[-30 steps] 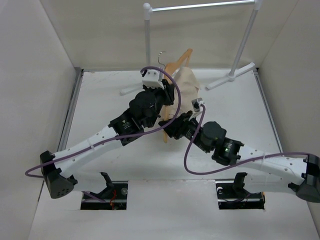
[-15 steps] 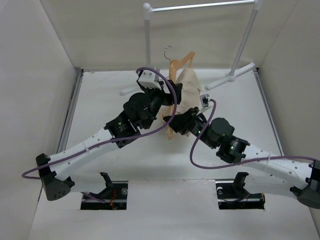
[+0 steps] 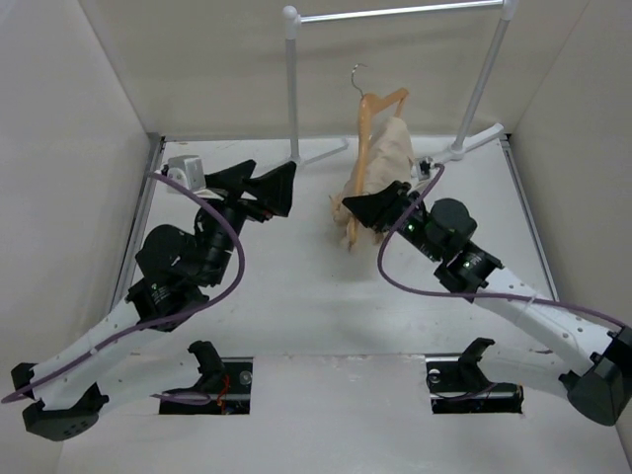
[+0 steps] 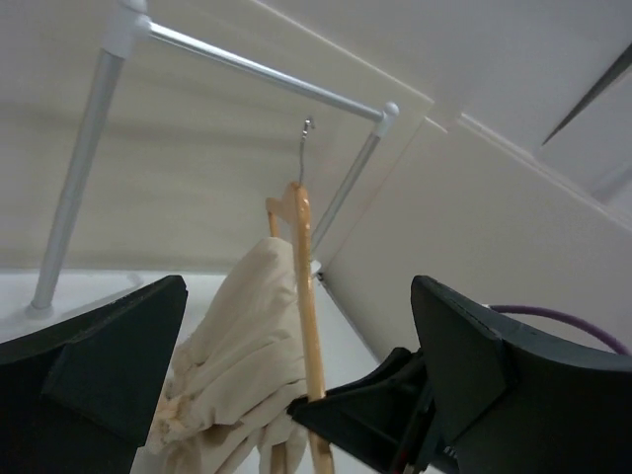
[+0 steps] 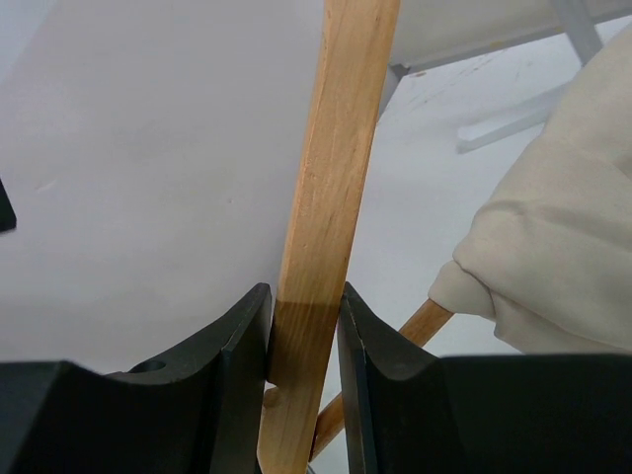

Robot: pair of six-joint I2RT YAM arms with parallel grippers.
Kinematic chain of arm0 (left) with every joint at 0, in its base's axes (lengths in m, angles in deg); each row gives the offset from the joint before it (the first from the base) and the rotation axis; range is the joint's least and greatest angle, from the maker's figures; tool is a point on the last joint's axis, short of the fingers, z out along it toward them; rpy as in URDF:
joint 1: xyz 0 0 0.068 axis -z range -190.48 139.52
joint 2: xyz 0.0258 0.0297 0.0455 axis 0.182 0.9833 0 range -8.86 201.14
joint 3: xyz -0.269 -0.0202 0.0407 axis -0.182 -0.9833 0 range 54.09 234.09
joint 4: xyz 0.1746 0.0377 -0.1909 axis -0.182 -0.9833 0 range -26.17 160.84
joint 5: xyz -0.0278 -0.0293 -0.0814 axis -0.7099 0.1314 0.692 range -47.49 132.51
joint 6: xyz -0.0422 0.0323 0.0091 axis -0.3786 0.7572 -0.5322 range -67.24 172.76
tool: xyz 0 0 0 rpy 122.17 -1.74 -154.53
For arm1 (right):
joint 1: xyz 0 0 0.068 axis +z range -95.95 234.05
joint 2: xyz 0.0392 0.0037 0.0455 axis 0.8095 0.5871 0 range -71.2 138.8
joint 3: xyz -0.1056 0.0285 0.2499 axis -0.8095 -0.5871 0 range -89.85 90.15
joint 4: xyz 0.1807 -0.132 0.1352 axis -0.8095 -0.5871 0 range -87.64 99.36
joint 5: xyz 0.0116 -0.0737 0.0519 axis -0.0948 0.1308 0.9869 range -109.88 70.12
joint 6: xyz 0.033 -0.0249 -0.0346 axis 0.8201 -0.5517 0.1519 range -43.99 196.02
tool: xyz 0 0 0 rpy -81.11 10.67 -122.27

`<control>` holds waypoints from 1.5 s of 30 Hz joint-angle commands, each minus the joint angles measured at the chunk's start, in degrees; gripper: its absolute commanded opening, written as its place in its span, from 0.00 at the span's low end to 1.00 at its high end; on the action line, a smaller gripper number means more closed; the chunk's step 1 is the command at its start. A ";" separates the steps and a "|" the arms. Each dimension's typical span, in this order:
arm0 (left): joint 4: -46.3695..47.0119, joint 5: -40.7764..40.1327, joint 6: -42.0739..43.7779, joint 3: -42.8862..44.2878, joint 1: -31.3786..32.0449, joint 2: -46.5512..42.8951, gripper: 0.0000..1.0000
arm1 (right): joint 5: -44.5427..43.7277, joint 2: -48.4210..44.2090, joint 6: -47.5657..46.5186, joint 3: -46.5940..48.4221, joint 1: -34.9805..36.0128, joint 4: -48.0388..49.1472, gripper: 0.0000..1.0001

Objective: Place the trousers on the hanger
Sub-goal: Place the hanger at the clothesline.

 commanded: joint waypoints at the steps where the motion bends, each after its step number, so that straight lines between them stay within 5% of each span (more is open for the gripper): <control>1: 0.80 -1.46 -0.08 -5.56 -2.27 -2.51 1.00 | 7.19 0.03 -2.00 8.73 -6.47 6.15 0.13; 16: -6.59 -1.55 -15.28 -31.67 -5.62 -5.59 1.00 | 28.20 18.92 1.95 33.25 -31.36 -3.35 0.12; 27: -6.68 3.36 -20.29 -36.60 -9.57 -4.11 1.00 | 31.99 27.63 3.54 40.74 -35.15 -3.62 0.12; 36: -5.45 4.78 -22.05 -39.06 -11.24 -3.14 1.00 | 32.17 28.43 4.77 36.53 -37.52 -0.99 0.13; 45: -6.15 4.78 -23.99 -39.85 -12.47 -2.43 1.00 | 31.64 29.31 4.24 35.91 -38.23 -1.33 0.48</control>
